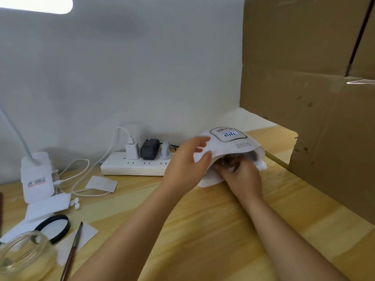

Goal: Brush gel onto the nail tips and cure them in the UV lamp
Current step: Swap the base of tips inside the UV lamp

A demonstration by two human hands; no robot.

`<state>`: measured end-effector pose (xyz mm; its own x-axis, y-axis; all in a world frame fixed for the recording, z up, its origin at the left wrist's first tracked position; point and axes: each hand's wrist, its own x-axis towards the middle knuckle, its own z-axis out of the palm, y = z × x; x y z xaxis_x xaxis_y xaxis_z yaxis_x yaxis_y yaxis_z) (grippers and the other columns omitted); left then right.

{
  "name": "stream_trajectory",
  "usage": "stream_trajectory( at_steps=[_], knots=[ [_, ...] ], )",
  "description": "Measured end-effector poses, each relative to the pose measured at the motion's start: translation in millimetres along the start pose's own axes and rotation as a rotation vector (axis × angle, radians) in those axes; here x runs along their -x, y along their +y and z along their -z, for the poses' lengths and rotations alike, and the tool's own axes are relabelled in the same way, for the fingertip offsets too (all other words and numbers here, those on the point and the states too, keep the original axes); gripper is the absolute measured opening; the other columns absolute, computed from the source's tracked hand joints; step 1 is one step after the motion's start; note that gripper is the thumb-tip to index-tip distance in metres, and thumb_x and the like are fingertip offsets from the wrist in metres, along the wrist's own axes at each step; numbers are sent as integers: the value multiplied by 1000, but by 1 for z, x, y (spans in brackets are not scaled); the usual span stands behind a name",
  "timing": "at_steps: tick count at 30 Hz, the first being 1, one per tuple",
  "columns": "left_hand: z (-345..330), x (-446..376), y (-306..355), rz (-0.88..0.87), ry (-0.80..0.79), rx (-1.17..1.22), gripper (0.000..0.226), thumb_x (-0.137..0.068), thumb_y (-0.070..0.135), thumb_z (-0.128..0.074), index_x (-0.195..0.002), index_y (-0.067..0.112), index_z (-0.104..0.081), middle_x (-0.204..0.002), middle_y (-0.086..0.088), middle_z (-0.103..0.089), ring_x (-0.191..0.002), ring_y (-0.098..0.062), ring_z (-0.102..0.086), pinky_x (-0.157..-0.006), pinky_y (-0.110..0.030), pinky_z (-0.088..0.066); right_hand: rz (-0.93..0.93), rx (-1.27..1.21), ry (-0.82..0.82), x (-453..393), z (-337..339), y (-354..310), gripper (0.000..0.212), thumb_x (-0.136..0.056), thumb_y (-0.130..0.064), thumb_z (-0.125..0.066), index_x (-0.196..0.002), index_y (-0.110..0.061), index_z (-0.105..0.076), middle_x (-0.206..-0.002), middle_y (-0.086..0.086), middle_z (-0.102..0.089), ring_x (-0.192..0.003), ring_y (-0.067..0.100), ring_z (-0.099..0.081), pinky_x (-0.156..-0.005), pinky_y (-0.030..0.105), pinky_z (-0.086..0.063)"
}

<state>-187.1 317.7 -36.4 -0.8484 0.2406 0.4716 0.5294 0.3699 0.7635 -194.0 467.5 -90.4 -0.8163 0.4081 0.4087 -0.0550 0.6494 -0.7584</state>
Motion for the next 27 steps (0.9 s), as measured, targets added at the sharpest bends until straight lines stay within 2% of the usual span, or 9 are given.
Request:
stream_trajectory(
  at_steps=[3, 6, 9, 11, 15, 18, 22, 25, 27],
  knots=[
    [-13, -34, 12, -54, -33, -143, 36, -94, 18, -44, -129, 22, -49, -115, 3, -50, -103, -4, -46, -79, 0, -31, -6, 6, 30, 3, 5, 1, 29, -80, -26, -66, -63, -24, -42, -61, -11, -51, -57, 2, -46, -49, 22, -28],
    [-28, -60, 15, -18, -172, -374, 41, -95, 23, -37, -136, 22, -40, -128, -7, -41, -120, -20, -37, -93, -31, -35, -8, 9, 110, 2, 11, 1, 33, -81, -20, -60, -56, -17, -38, -51, -7, -44, -49, 7, -39, -45, 23, -23],
    [-39, -76, 15, 66, -293, -570, 44, -96, 30, -31, -138, 21, -36, -128, -8, -36, -121, -24, -31, -93, -37, -32, 36, -26, 221, 3, 16, 0, 39, -80, -12, -58, -52, -15, -32, -45, -3, -32, -44, 12, -26, -45, 24, -17],
    [-44, -82, 14, 88, -291, -609, 44, -95, 32, -30, -137, 20, -38, -125, -8, -35, -120, -25, -29, -93, -39, -31, 57, -81, 305, 4, 17, -3, 44, -80, -7, -57, -48, -17, -28, -43, -4, -26, -44, 11, -20, -46, 23, -15],
    [-50, -83, 13, 83, -232, -606, 43, -94, 31, -31, -133, 17, -43, -121, -8, -37, -117, -25, -30, -91, -38, -32, 116, -181, 377, 5, 17, -6, 36, -76, -19, -48, -45, -18, -31, -41, -2, -32, -42, 10, -20, -46, 21, -17],
    [-47, -89, 17, 216, -227, -473, 39, -95, 23, -27, -124, 15, -52, -113, -11, -38, -111, -28, -31, -94, -35, -29, 116, -256, 370, 7, 16, -6, 32, -74, -21, -46, -44, -15, -36, -40, -2, -34, -41, 7, -20, -43, 21, -18],
    [-38, -94, 24, 312, -242, -420, 36, -95, 20, -33, -118, 13, -59, -122, -14, -48, -116, -25, -36, -88, -26, -29, 15, -313, 369, 6, 14, -14, 31, -65, -21, -43, -51, -24, -16, -43, -2, -19, -46, 10, -15, -40, 20, -15],
    [-33, -92, 27, 403, -288, -417, 33, -93, 28, -35, -116, 16, -56, -125, -12, -42, -117, -25, -38, -97, -27, -33, 79, -347, 360, 10, 14, -22, 33, -67, -18, -44, -49, -25, -16, -42, -2, -22, -43, 9, -19, -40, 18, -17],
    [-27, -86, 27, 401, -325, -315, 36, -93, 33, -38, -125, 24, -51, -134, -9, -39, -123, -26, -39, -105, -32, -33, 140, -367, 357, 13, 14, -30, 35, -68, -14, -44, -49, -25, -17, -41, -2, -23, -40, 8, -23, -40, 17, -17]
  ],
)
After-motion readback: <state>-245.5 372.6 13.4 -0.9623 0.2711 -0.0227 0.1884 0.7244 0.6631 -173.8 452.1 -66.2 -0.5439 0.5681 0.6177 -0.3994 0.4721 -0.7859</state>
